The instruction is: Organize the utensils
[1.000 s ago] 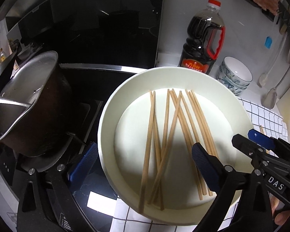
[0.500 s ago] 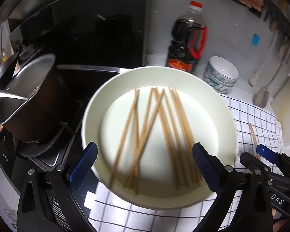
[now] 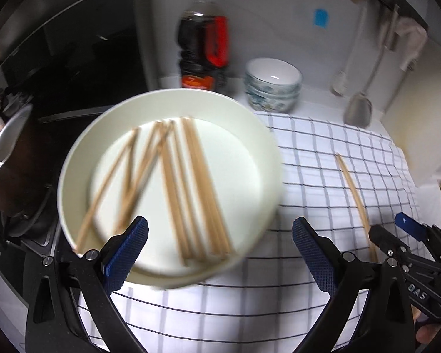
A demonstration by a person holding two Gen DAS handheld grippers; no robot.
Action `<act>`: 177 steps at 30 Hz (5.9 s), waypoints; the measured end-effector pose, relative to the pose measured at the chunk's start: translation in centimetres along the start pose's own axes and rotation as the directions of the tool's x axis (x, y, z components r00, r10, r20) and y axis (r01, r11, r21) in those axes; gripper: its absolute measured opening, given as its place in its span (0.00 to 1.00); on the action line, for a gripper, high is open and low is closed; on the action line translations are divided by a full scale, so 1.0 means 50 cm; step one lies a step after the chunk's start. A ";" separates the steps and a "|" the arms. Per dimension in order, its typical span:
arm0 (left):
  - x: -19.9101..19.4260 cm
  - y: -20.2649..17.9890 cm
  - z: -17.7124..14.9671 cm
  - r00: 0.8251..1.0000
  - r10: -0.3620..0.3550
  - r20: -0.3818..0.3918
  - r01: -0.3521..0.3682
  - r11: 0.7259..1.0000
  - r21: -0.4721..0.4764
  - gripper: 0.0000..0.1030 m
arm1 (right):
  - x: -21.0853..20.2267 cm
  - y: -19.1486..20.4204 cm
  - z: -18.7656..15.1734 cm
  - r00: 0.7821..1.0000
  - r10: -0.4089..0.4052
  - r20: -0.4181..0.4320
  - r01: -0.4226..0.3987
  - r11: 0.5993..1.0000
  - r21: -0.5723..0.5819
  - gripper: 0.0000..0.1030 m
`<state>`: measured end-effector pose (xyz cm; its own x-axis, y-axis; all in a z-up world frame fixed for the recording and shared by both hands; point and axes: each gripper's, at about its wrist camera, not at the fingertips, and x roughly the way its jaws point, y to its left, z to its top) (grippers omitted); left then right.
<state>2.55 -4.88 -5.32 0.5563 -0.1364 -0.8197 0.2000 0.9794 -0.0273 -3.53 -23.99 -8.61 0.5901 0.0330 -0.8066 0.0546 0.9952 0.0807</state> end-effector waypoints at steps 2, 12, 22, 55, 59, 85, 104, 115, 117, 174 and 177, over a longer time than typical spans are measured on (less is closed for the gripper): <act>0.002 -0.028 -0.007 1.000 -0.014 0.001 0.014 1.000 0.017 0.94 | 0.000 -0.026 -0.009 0.999 -0.032 0.001 0.032 0.999 0.001 0.66; 0.037 -0.144 -0.027 0.999 -0.047 -0.022 0.048 0.997 0.063 0.94 | 0.036 -0.139 -0.058 0.994 -0.105 -0.025 0.105 0.994 0.001 0.66; 0.094 -0.229 -0.058 0.997 -0.054 -0.060 0.057 0.997 0.052 0.94 | 0.101 -0.223 -0.065 0.993 -0.104 -0.054 0.104 0.995 -0.001 0.66; 0.183 -0.297 -0.067 0.996 -0.042 -0.076 0.043 0.999 0.006 0.94 | 0.151 -0.192 -0.081 1.000 0.011 -0.010 -0.013 0.979 -0.206 0.06; 0.201 -0.326 -0.063 0.996 -0.035 -0.082 0.037 0.999 0.025 0.94 | 0.144 -0.228 -0.086 1.000 -0.019 0.002 0.019 0.986 -0.166 0.06; 0.231 -0.458 -0.085 0.995 -0.054 -0.081 0.071 0.972 0.224 0.07 | 0.118 -0.311 -0.106 0.998 -0.064 0.007 0.065 0.997 -0.030 0.06; 0.037 -0.180 0.037 0.992 -0.123 -0.003 0.123 0.990 0.072 0.07 | -0.005 -0.136 0.007 0.992 0.076 0.102 -0.077 0.997 0.006 0.06; -0.014 0.125 0.074 0.999 -0.003 0.039 0.007 0.996 -0.093 0.07 | -0.037 0.150 0.143 0.959 0.203 0.198 -0.168 0.969 -0.183 0.06; -0.008 0.160 0.075 1.000 0.008 0.028 -0.004 0.994 -0.111 0.07 | -0.019 0.193 0.159 0.961 0.213 0.178 -0.175 0.963 -0.206 0.06; -0.048 0.268 0.058 0.986 0.144 -0.083 -0.155 0.978 -0.138 0.94 | 0.008 0.286 0.122 0.994 0.100 -0.034 -0.103 0.990 -0.093 0.67; -0.061 0.261 0.055 0.985 0.152 -0.077 -0.162 0.978 -0.135 0.94 | 0.004 0.285 0.120 0.994 0.101 -0.035 -0.104 0.990 -0.094 0.68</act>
<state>5.71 7.92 -1.59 0.5168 0.0262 -0.8557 -0.0034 0.9996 0.0286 2.20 -10.37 -4.08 0.5643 0.1370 -0.8141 -0.0828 0.9906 0.1093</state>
